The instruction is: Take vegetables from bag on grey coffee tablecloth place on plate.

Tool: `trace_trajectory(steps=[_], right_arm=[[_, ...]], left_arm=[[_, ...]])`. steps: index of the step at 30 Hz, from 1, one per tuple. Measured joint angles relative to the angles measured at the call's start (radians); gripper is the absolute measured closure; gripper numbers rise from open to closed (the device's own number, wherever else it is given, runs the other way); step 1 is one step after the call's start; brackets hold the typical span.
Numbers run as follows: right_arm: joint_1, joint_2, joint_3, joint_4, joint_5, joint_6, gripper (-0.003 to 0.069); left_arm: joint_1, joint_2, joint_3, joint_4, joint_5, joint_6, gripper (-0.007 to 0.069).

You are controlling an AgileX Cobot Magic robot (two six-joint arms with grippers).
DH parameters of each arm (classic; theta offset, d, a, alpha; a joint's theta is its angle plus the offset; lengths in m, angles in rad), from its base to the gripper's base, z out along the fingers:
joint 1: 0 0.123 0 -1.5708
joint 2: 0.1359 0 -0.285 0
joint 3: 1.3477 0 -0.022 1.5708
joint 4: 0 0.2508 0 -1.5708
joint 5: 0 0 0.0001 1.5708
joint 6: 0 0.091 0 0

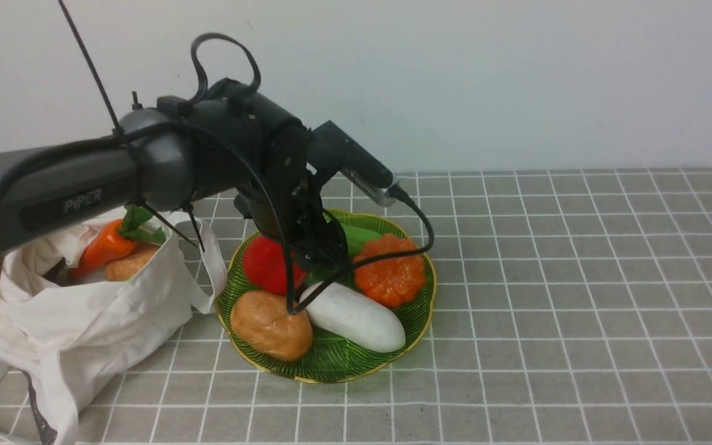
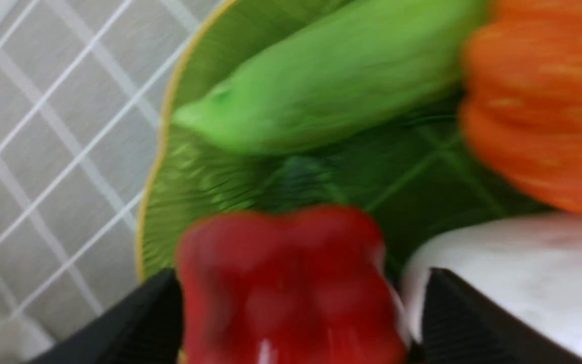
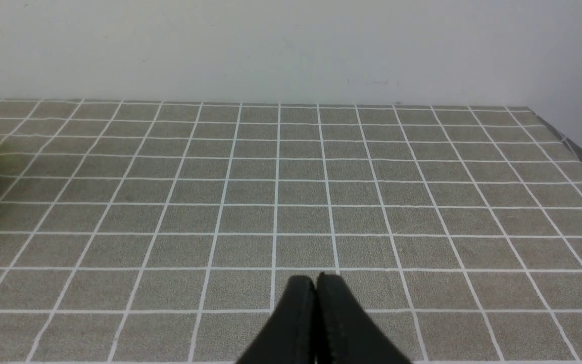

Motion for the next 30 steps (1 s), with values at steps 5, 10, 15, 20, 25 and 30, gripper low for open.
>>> trace_trajectory(steps=[5,10,15,20,25,30], right_arm=[[0.000,0.000,0.000,0.000,0.000,0.000,0.0672],[0.000,0.000,0.000,0.000,0.000,0.000,0.0672],[0.000,0.000,0.000,0.000,0.000,0.000,0.0672],[0.000,0.000,0.000,0.000,0.000,0.000,0.0672],[0.000,0.000,0.000,0.000,0.000,0.000,0.0672],[0.000,0.000,0.000,0.000,0.000,0.000,0.0672]], left_arm=[[0.000,0.001,-0.028,0.068,0.114,-0.135,-0.0058],[-0.002,-0.020,-0.090,0.107,0.261,-0.158,0.0001],[-0.015,-0.108,-0.130,0.129,0.360,-0.161,0.0284],[-0.028,-0.301,-0.136,0.105,0.424,-0.161,0.0602],[-0.028,-0.535,-0.127,0.040,0.424,-0.161,0.0629],[-0.028,-0.828,-0.031,0.002,0.322,-0.165,0.0629]])
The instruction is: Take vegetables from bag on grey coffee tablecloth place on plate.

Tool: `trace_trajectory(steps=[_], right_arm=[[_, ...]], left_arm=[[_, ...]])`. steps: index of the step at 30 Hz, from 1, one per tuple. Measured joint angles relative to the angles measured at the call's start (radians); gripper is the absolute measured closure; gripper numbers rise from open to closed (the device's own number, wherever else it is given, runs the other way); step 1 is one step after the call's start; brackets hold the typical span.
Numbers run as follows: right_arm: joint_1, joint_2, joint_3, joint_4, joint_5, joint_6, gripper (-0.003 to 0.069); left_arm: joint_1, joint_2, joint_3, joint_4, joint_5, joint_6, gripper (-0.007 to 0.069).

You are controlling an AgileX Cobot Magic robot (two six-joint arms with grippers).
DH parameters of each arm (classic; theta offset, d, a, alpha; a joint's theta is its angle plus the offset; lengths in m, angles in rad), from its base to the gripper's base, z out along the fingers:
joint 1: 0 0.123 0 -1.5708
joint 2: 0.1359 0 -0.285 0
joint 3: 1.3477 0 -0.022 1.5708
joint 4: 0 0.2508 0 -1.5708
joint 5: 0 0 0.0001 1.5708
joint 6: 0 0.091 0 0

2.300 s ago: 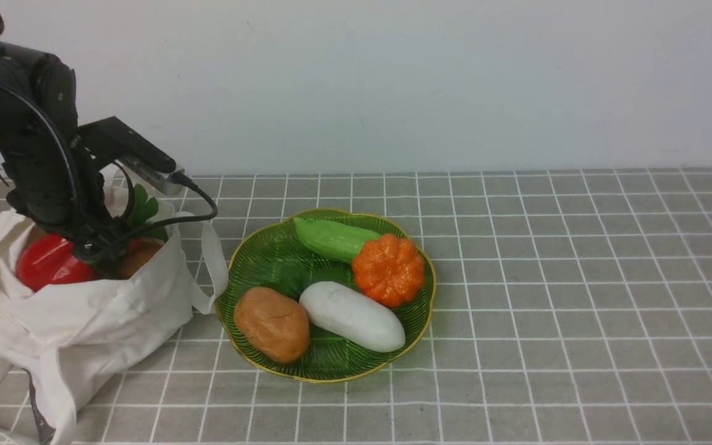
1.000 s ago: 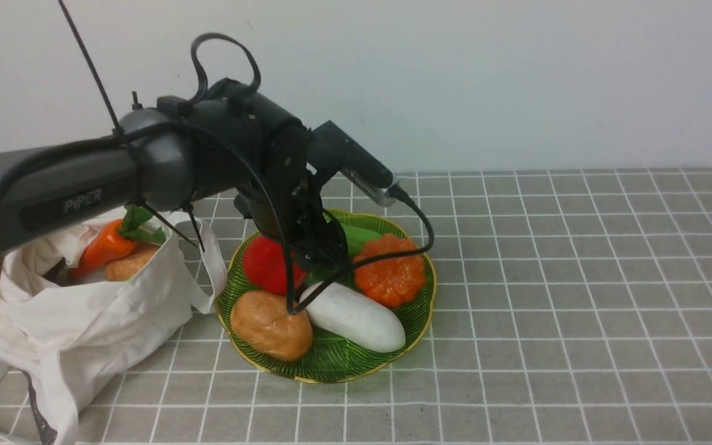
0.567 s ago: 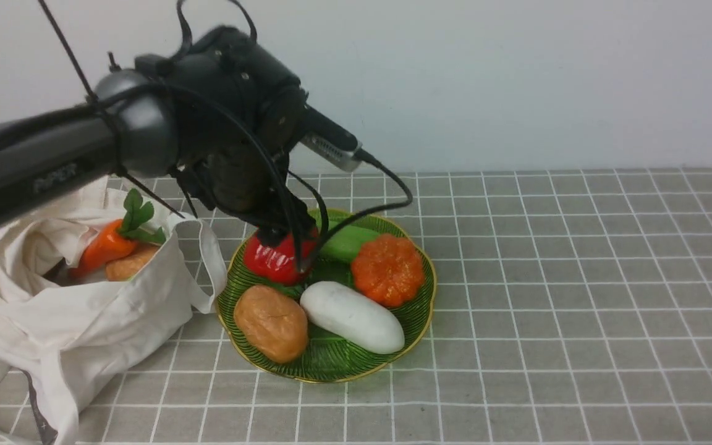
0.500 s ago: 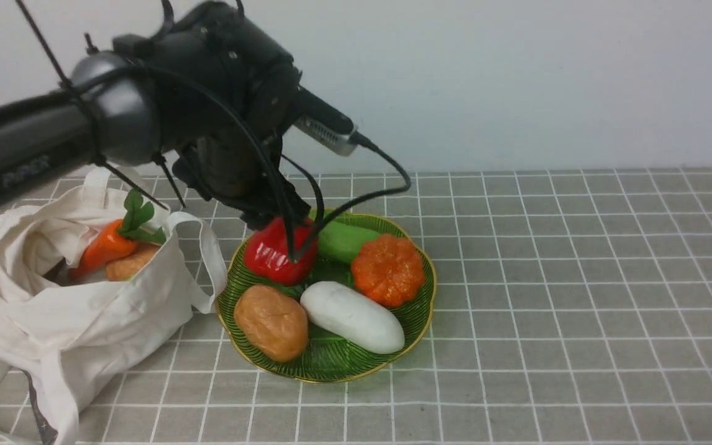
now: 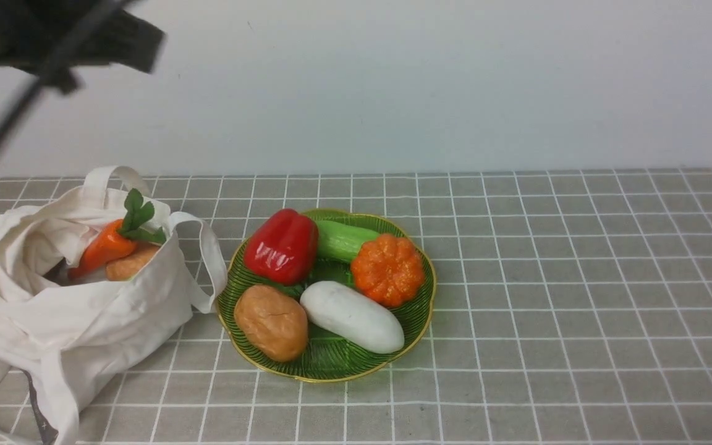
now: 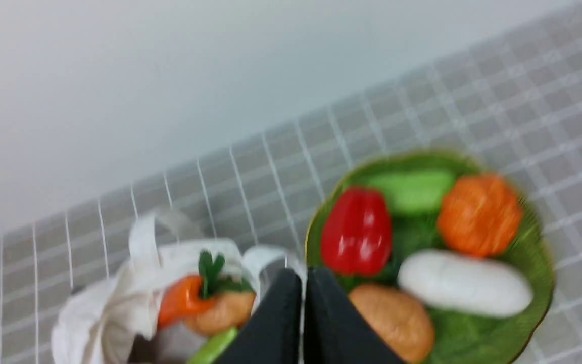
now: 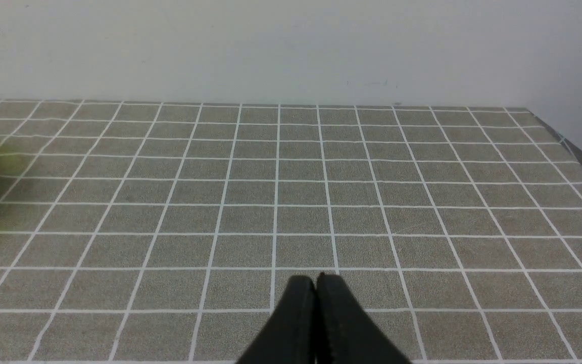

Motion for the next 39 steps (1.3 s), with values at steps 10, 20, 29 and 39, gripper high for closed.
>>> trace_trajectory(steps=[10,20,29,39], right_arm=[[0.000,0.000,0.000,0.000,0.000,0.000,0.0672],[0.000,0.000,0.000,0.000,0.000,0.000,0.0672],[0.000,0.000,0.000,0.000,0.000,0.000,0.0672],[0.000,0.000,0.000,0.000,0.000,0.000,0.0672]], left_arm=[[-0.001,-0.407,0.348,-0.024,-0.165,-0.001,0.0629],[-0.001,-0.622,0.491,-0.034,-0.164,-0.001,0.0629],[-0.001,-0.655,0.542,-0.056,-0.175,-0.001,0.0629],[0.201,-0.903,0.976,-0.189,-0.507,0.083,0.0629]])
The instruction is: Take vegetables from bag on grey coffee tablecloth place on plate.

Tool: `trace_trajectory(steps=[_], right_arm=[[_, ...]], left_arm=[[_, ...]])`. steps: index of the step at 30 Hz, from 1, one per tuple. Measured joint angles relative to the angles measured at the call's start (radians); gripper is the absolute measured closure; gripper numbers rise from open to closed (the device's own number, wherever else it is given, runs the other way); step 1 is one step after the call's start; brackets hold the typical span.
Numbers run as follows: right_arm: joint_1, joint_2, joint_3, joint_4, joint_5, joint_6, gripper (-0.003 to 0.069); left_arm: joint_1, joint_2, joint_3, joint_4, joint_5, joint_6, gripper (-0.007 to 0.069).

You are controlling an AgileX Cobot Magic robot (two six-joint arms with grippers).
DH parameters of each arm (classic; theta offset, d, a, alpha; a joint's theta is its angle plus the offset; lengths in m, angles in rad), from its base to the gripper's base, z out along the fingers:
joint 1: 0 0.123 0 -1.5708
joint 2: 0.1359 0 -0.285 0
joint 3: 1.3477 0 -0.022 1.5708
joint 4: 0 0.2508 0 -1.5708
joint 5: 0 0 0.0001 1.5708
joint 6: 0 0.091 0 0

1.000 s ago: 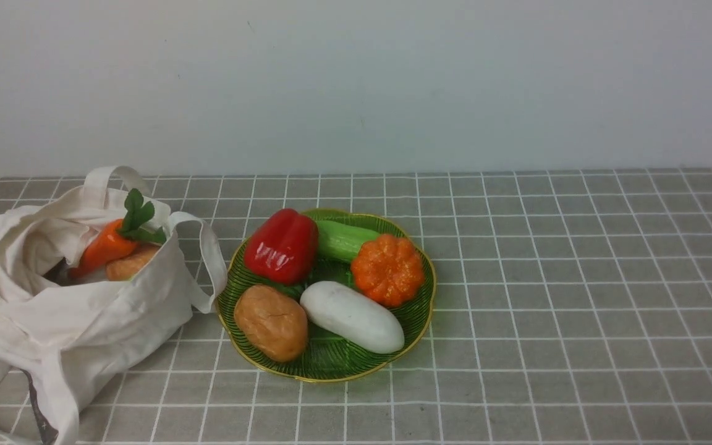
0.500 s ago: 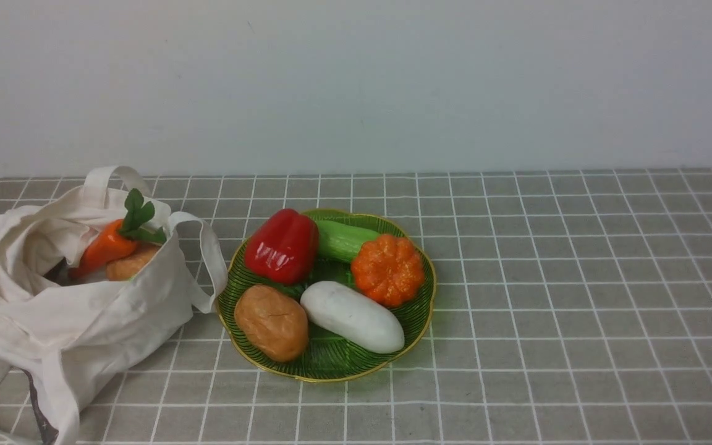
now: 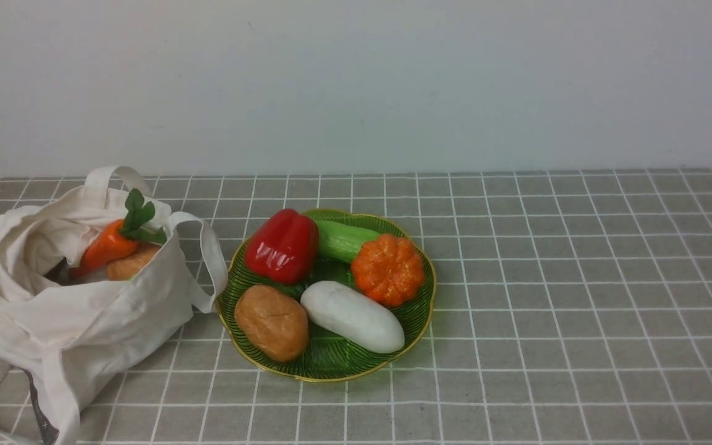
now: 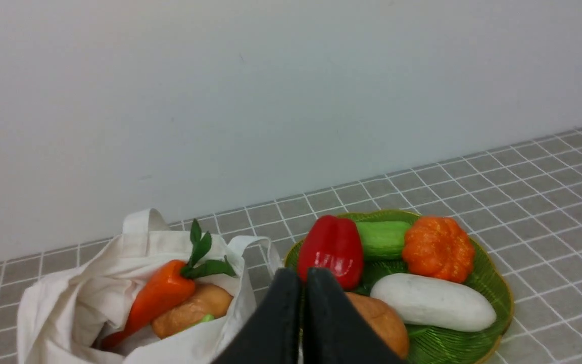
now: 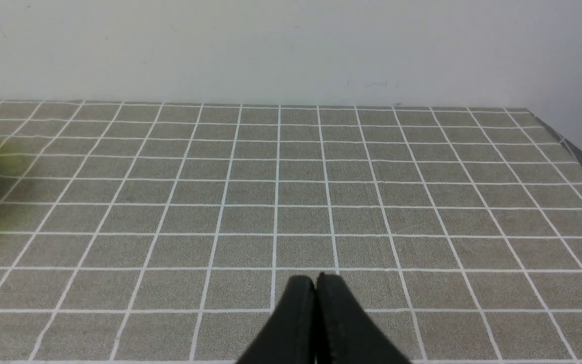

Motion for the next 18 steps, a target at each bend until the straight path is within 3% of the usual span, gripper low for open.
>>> trace_trajectory(steps=[4,8,18], right_arm=[[0.000,0.000,0.000,0.000,0.000,0.000,0.0672],[0.000,0.000,0.000,0.000,0.000,0.000,0.0672],[0.000,0.000,0.000,0.000,0.000,0.000,0.0672]], left_arm=[[0.131,-0.116,0.243,-0.067,-0.166,0.045,0.0629],[0.215,-0.208,0.435,-0.076,-0.218,0.051,0.0629],[0.260,-0.230,0.564,-0.075,-0.197,0.065,0.0629]])
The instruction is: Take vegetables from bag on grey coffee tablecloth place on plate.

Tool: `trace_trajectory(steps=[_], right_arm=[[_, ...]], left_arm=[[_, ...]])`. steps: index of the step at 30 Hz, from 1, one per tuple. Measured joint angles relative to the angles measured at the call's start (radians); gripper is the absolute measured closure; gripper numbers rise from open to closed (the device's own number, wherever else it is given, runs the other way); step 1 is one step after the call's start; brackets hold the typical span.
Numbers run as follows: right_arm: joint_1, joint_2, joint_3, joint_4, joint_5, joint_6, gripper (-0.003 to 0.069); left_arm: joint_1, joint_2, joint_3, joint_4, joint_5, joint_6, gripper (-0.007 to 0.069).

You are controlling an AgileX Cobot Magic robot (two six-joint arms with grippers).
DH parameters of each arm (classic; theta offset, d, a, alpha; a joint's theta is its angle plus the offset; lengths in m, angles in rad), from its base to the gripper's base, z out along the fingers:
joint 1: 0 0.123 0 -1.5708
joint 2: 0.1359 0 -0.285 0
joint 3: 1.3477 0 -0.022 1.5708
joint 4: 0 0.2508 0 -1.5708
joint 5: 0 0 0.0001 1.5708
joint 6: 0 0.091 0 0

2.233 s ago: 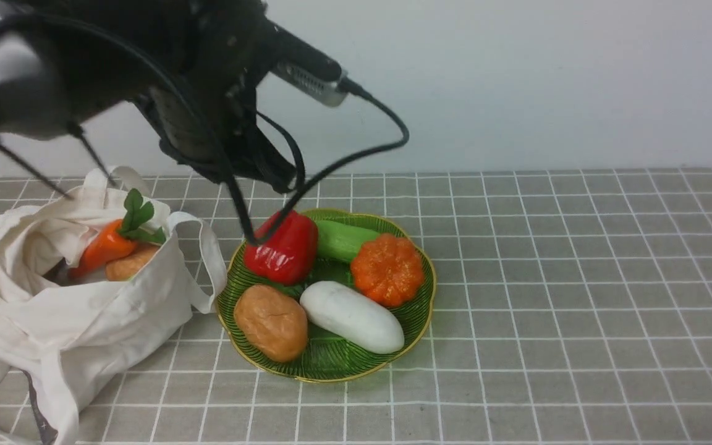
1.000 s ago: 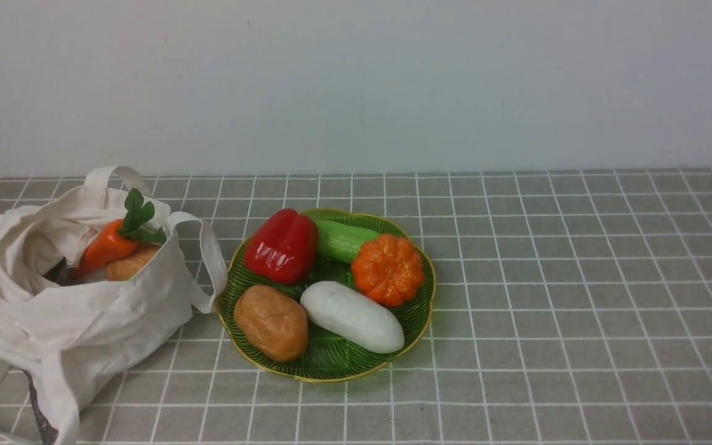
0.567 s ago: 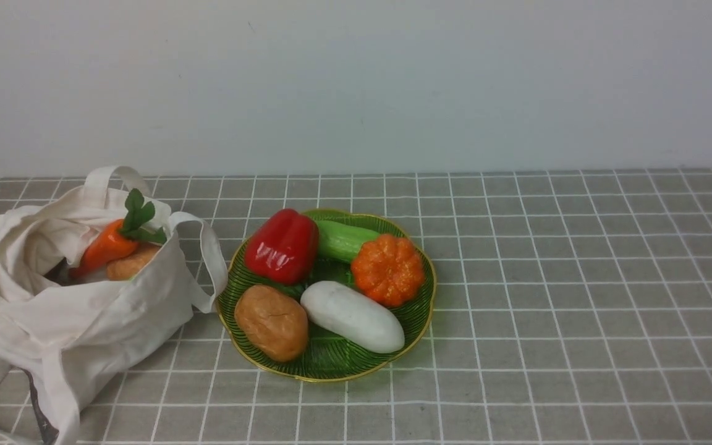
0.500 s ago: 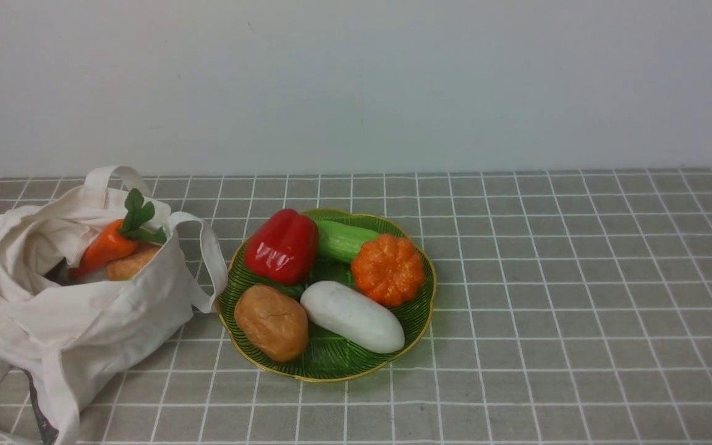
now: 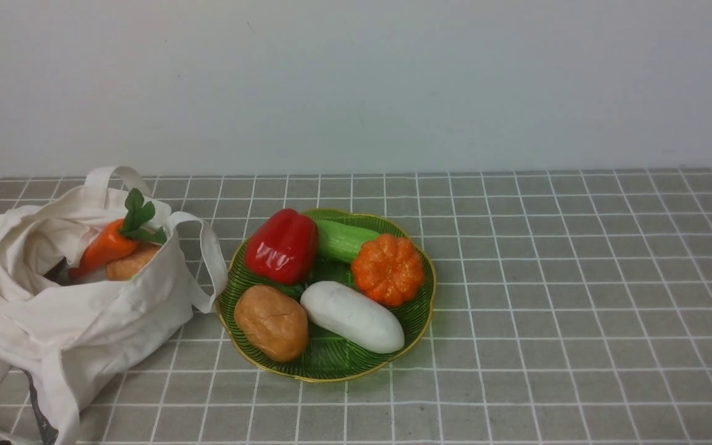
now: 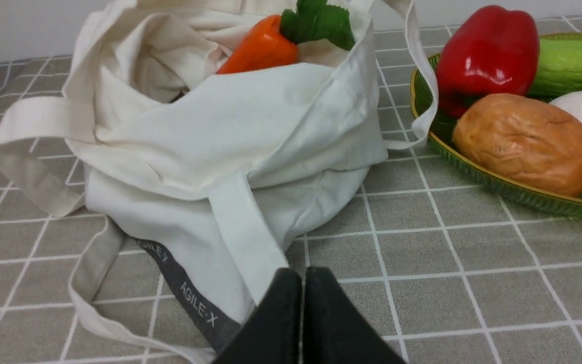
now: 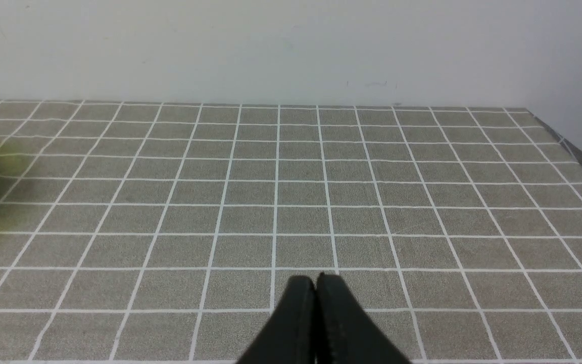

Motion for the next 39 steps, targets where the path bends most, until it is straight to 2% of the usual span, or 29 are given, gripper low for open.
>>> trace_trajectory(steps=[7,39], right_arm=[[0.000,0.000,0.000,0.000,0.000,0.000,0.0672],[0.000,0.000,0.000,0.000,0.000,0.000,0.0672]], left_arm=[[0.000,0.000,0.000,0.000,0.000,0.031,0.0629],[0.000,-0.001,0.000,0.000,0.000,0.031,0.0629]])
